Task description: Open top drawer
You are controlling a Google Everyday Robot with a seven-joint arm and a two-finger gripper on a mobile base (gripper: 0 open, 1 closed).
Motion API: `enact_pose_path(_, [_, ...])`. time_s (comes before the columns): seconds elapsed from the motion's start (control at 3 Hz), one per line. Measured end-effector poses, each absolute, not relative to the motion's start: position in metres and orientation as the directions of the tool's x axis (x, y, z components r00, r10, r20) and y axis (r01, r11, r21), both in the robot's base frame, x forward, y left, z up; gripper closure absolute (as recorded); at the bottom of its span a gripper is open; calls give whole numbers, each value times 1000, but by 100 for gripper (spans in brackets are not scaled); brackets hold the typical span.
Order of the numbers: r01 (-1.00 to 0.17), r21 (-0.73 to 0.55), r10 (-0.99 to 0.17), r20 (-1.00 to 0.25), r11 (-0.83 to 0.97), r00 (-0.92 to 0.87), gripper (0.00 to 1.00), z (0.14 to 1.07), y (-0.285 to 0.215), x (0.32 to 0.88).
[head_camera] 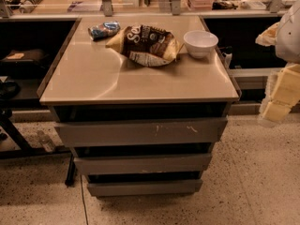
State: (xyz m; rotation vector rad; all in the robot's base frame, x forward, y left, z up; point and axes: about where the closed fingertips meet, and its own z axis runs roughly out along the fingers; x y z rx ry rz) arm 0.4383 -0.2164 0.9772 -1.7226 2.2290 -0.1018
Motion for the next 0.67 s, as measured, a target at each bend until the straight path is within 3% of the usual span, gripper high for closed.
enact_pose_path(0.67, [-946, -206, -955, -212, 250, -206, 0, 948, -208, 444])
